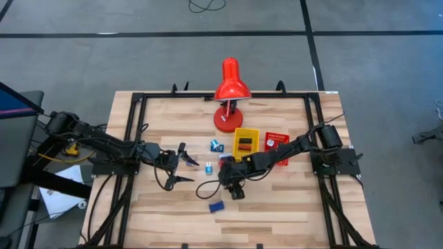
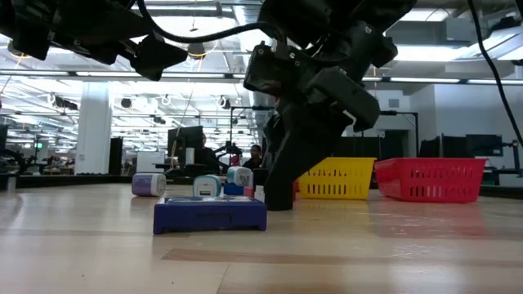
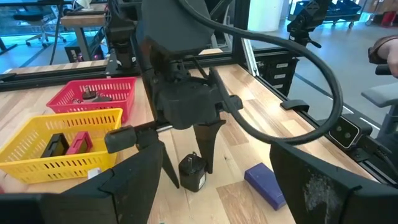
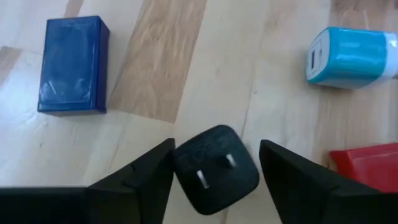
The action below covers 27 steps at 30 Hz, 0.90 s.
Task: Pick & Place Office items
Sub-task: Put the black charger adapter into the red bin
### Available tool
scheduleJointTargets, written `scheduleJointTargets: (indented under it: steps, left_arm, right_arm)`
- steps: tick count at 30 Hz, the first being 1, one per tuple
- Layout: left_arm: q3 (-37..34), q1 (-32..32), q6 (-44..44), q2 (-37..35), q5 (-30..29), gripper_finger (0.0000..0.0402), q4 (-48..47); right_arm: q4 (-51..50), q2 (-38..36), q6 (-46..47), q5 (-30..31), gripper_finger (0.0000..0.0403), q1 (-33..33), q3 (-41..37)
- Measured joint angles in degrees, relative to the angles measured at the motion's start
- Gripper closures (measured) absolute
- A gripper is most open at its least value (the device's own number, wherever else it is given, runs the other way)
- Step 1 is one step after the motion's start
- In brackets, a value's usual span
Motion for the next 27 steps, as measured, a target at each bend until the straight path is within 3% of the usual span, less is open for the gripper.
scheduleJointTargets:
  steps: [9,16,23,27]
  left_arm:
    - [0.0,0.0,0.0,0.0,-0.2,0.011,0.0]
    - [0.0,0.0,0.0,0.0,-0.2,0.011,0.0]
    - [0.0,0.0,0.0,0.0,-0.2,0.011,-2.1]
    - [0.0,0.0,0.0,0.0,-0.2,0.011,-2.1]
  right_arm:
    - [-0.5,0.0,-0.9,0.0,0.0241,0.0,0.0]
    - [-2.8,-1.8,1.5,-1.8,0.0238,0.4,-0.1]
    - [-22.4,-12.1,11.3,-0.3,0.0238,2.5,-0.3]
    - [-25.2,-21.6,15.5,4.4,0.0242,2.1,-5.7]
